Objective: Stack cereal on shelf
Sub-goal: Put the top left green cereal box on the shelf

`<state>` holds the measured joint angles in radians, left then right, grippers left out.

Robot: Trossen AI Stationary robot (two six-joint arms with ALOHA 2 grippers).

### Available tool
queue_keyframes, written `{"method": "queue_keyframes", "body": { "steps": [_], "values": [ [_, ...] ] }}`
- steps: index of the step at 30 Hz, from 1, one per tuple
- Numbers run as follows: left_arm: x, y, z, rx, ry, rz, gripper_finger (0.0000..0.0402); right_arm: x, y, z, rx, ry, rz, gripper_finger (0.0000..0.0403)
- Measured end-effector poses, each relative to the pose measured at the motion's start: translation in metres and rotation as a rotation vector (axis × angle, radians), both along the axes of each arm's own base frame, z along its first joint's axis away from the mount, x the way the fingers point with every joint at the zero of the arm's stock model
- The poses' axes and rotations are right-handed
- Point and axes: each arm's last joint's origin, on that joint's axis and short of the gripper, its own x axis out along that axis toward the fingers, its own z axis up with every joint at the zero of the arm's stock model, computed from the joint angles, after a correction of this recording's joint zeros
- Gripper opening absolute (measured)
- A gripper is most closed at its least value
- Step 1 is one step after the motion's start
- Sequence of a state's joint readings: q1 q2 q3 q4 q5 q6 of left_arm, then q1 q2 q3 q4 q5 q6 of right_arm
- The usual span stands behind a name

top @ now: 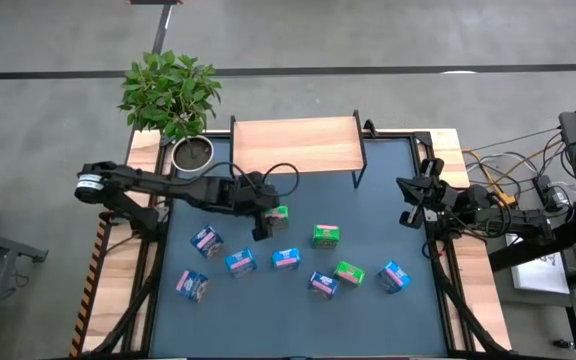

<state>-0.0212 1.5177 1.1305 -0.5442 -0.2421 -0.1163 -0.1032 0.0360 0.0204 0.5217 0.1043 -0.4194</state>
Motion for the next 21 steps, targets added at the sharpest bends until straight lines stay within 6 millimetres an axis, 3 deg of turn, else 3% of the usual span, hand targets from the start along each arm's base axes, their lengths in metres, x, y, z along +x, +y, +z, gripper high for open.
{"method": "queue_keyframes", "body": {
  "steps": [14,21],
  "values": [
    [-0.004,0.003,-0.022,-0.039,0.013,-0.019,0.0240,0.001,0.000,-0.001,0.001,0.014,-0.001,0.0009],
    [-0.005,0.003,-0.023,-0.039,0.017,-0.018,0.0189,0.001,0.000,-0.001,0.001,0.014,-0.001,0.0009]
  ]
}}
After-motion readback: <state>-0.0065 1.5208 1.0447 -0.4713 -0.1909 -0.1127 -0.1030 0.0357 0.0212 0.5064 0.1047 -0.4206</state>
